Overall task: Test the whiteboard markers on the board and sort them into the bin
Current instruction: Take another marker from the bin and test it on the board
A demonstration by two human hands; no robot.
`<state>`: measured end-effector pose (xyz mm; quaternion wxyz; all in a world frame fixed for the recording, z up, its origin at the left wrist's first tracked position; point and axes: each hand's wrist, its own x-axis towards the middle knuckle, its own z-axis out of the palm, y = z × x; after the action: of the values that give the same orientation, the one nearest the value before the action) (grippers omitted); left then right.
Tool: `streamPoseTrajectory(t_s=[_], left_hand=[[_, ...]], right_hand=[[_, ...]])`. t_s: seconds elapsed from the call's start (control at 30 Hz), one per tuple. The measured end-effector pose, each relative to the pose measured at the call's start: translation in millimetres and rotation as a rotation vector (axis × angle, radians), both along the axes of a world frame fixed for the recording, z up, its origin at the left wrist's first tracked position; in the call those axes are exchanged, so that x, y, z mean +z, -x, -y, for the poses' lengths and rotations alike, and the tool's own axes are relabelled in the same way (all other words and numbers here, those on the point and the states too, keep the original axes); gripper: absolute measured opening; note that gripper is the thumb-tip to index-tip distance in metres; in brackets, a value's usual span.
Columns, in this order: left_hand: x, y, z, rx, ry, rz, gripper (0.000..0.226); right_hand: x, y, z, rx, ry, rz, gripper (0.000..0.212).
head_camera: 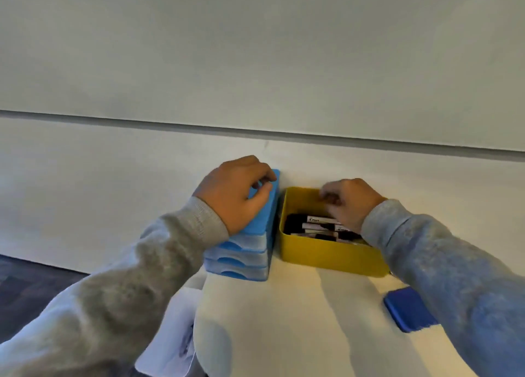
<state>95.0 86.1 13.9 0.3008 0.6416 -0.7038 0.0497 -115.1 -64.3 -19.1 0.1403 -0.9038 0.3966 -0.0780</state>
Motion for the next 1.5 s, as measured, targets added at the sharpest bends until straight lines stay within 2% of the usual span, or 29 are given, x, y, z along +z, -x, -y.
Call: streamPoseTrajectory(t_s=[0.1, 0.3, 0.47, 0.53, 0.63, 0.73, 0.87, 1.1, 1.2, 1.33, 1.5], left_hand=[[-7, 46, 26, -0.1, -0.202, 0.111, 0.025], [-32, 90, 81, 0.01, -0.555, 0.33, 0.012], [-53, 99, 103, 0.114, -0.683, 0.377, 0.011], [-60, 101, 105, 0.126, -0.706, 0.343, 0.012], [-66, 102, 102, 0.116, -0.71, 0.161, 0.018], [-71, 99, 98, 0.135, -0.63, 0.029, 0.015], [-74, 98, 95, 0.145, -0.54, -0.05, 0.015], [-75, 101, 91, 0.158, -0.431, -0.136, 0.016], [-73, 101, 90, 0.141, -0.372, -0.188, 0.019], [-67, 102, 91, 0.149, -0.345, -0.386, 0.026], [-55, 100, 87, 0.162, -0.291, -0.351, 0.021]], right_hand=[[-12, 24, 14, -0.062, 0.004, -0.25, 0.021], [-26, 37, 28, -0.035, -0.042, -0.379, 0.029], [-35, 31, 31, -0.011, -0.068, -0.464, 0.033], [-38, 30, 32, 0.003, -0.049, -0.484, 0.037], [-40, 27, 32, 0.023, 0.016, -0.512, 0.038], [-38, 27, 33, 0.041, 0.049, -0.567, 0.04], [-36, 24, 31, 0.043, 0.015, -0.689, 0.035], [-34, 28, 30, -0.031, -0.001, -0.458, 0.019], [-31, 32, 33, -0.074, 0.015, -0.26, 0.014], [-21, 46, 28, -0.057, -0.003, 0.044, 0.013], [-16, 62, 20, -0.052, 0.019, 0.208, 0.012]])
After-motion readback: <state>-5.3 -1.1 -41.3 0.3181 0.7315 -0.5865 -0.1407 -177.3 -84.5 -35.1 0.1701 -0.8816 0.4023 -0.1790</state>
